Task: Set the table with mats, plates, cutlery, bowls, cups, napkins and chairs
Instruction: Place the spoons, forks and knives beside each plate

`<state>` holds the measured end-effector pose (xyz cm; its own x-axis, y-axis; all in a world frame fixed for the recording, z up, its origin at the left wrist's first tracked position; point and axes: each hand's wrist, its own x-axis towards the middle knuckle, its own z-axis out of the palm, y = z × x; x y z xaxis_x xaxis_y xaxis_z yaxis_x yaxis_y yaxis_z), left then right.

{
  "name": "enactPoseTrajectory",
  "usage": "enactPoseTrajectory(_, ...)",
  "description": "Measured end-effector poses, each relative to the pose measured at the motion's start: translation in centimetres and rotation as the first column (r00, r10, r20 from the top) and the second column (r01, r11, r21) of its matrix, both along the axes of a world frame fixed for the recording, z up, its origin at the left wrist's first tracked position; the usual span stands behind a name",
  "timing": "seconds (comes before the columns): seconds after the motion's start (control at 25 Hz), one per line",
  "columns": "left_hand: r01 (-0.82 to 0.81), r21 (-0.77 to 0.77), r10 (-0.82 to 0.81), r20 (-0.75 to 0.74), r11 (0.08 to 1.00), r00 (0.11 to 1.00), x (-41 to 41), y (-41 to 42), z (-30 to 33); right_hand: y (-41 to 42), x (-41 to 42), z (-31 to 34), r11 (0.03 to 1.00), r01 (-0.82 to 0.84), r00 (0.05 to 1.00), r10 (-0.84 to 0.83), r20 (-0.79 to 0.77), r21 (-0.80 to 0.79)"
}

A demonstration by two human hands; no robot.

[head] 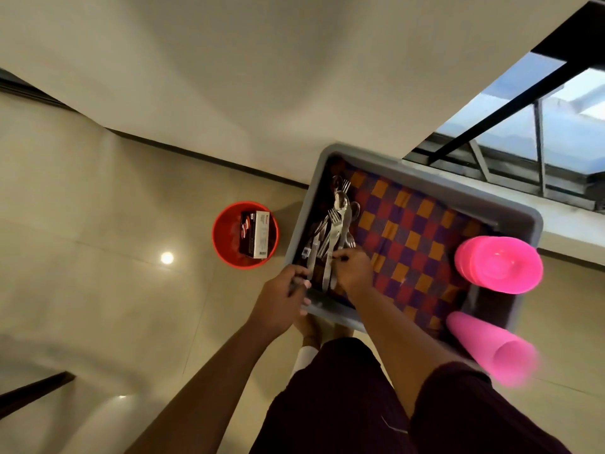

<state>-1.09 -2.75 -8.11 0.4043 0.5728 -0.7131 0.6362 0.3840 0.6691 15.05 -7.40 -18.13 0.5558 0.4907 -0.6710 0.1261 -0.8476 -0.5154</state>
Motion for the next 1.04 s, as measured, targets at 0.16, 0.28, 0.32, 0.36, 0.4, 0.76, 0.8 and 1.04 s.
enactPoseTrajectory(0.16,-0.045,0.013,0.046,-0.056,0.999,0.997,1.4,0.3,-0.3,-1.5,0.2,3.0,0.900,0.428,0.866,-0.381,-0.323,0.086)
enactPoseTrajectory(0.28,-0.074,-0.033,0.072,-0.080,0.997,0.994,3.1,0.2,-0.3,-1.9,-0.7,5.7,0.924,0.375,0.629,-0.192,-0.753,0.078)
enactPoseTrajectory(0.32,-0.072,-0.016,0.070,-0.092,0.997,0.993,3.4,0.0,-0.6,-2.0,-0.8,6.0,0.943,0.327,0.560,-0.145,-0.815,0.057)
enactPoseTrajectory(0.36,-0.078,0.005,0.078,-0.102,0.997,0.992,3.7,-0.2,-0.8,-2.0,-0.8,5.9,0.959,0.280,0.544,-0.123,-0.830,0.042)
enactPoseTrajectory(0.4,-0.104,0.024,0.106,-0.112,0.994,0.988,3.9,-0.4,-0.9,-1.8,-0.7,5.4,0.969,0.246,0.585,-0.126,-0.801,0.027)
enactPoseTrajectory(0.76,-0.258,-0.073,0.255,-0.047,0.963,0.966,2.5,-0.9,-2.4,1.1,0.4,-1.2,0.875,-0.359,0.880,0.433,0.196,-0.325)
enactPoseTrajectory(0.8,-0.257,-0.083,0.255,-0.043,0.963,0.966,2.5,-1.0,-2.7,1.1,0.4,-1.4,0.871,-0.378,0.870,0.450,0.201,-0.314)
enactPoseTrajectory(1.04,-0.322,-0.146,0.316,-0.063,0.935,0.947,3.2,-1.8,-3.0,-2.9,0.3,0.2,0.970,0.243,0.891,-0.234,-0.390,-0.027)
